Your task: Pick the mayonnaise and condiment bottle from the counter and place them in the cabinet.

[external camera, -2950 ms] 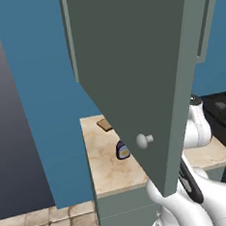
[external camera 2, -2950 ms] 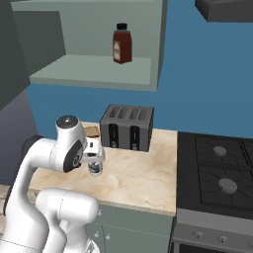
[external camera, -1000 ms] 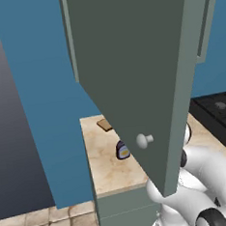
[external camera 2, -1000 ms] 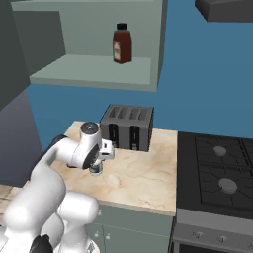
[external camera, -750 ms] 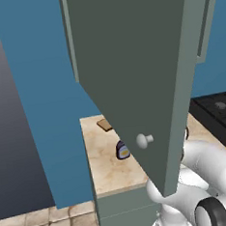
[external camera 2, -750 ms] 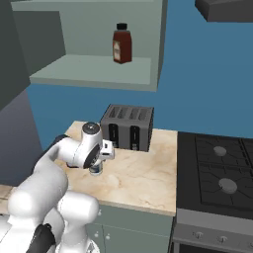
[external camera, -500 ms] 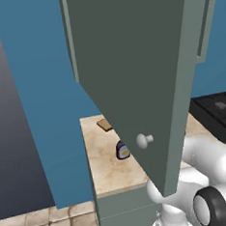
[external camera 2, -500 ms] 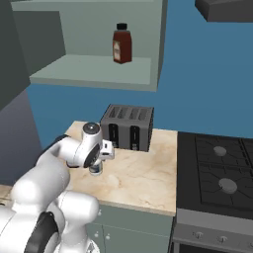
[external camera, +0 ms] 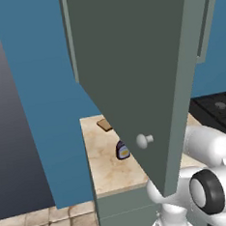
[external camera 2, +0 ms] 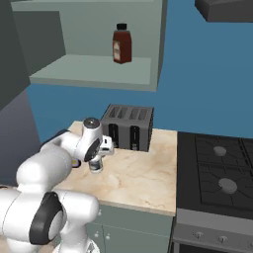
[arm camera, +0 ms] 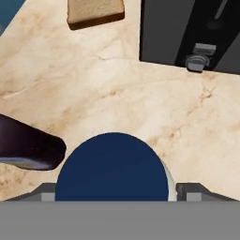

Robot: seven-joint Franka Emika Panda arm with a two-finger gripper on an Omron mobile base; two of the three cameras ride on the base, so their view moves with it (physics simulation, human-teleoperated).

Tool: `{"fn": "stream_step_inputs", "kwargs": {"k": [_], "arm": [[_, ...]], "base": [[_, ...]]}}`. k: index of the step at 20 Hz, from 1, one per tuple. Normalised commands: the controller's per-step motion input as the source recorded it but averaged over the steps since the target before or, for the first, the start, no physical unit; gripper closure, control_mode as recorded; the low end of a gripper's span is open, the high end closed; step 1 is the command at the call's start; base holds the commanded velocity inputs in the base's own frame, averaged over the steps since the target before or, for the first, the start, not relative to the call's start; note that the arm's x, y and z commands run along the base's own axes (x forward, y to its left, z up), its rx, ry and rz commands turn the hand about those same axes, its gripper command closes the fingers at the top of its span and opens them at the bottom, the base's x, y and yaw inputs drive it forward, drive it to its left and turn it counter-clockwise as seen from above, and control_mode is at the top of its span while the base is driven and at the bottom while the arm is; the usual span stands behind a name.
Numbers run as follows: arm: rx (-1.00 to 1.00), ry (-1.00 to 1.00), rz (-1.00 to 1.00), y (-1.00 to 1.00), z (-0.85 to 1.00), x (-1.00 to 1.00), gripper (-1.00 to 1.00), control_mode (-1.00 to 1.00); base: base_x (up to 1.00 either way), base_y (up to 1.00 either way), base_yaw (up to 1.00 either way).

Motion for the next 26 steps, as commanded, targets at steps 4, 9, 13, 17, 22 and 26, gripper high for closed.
{"fn": "stream_step_inputs", "kwargs": {"k": [4,9,13,17,22,26], "arm": [[0.00,0.00,0.00,0.00,0.00,-0.10,1.00,-1.00],[-0.03,-0.04,0.00,0.00,0.30,-0.27,1.00,-1.00],[-0.06,-0.03,0.00,0.05,0.42,-0.27,1.00,-1.00],[-0.03,-0.01,0.00,0.04,0.39,-0.19,1.00,-1.00],[0.00,0.00,-0.01,0.00,0.36,-0.16,1.00,-1.00],[-0.02,-0.01,-0.03,0.00,0.48,-0.19,1.00,-1.00]], "base": [[0.00,0.00,0.00],[0.00,0.00,0.00],[0.00,0.00,0.00],[0.00,0.00,0.00],[0.00,0.00,0.00],[0.00,0.00,0.00]]}}
